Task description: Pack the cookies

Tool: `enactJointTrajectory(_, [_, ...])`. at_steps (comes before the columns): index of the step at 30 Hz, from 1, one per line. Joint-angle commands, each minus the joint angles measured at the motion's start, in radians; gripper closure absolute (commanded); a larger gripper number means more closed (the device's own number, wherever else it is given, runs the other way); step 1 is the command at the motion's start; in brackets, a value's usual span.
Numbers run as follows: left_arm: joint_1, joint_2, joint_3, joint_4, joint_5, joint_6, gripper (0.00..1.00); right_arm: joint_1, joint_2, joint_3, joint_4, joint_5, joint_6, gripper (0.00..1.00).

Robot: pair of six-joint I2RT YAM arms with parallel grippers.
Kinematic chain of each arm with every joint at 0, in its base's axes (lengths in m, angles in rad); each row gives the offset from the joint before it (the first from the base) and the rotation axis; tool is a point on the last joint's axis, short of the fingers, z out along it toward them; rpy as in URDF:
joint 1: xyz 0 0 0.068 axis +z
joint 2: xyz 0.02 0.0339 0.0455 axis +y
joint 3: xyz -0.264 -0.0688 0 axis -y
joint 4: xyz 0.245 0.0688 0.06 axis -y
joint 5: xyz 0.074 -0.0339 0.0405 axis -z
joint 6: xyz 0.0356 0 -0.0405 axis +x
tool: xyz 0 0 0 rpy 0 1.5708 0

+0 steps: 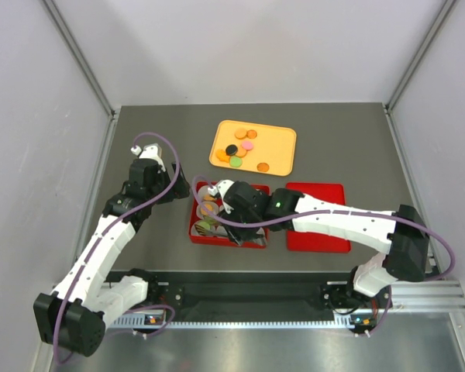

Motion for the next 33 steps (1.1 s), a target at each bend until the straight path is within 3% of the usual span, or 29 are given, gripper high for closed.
enactJointTrajectory(1, [0.006,-0.021,-0.003,0.042,-0.003,0.006,0.03,0.016,0.001,0.0,0.051,0.008,0.004,0.58])
enactJointTrajectory(10, [0.006,-0.025,-0.003,0.042,-0.002,0.008,0.03,0.016,0.004,0.007,0.053,0.014,0.005,0.51])
enactJointTrajectory(17, [0.006,-0.026,-0.003,0.042,0.0,0.008,0.03,-0.008,-0.069,0.013,0.026,0.055,0.001,0.52])
enactJointTrajectory(24, [0.006,-0.026,-0.003,0.048,0.007,0.008,0.03,-0.203,-0.16,0.054,-0.013,0.08,-0.05,0.53])
enactJointTrajectory(33, [0.008,-0.02,-0.001,0.05,0.015,0.006,0.03,-0.498,0.075,0.278,0.051,0.149,-0.116,0.53])
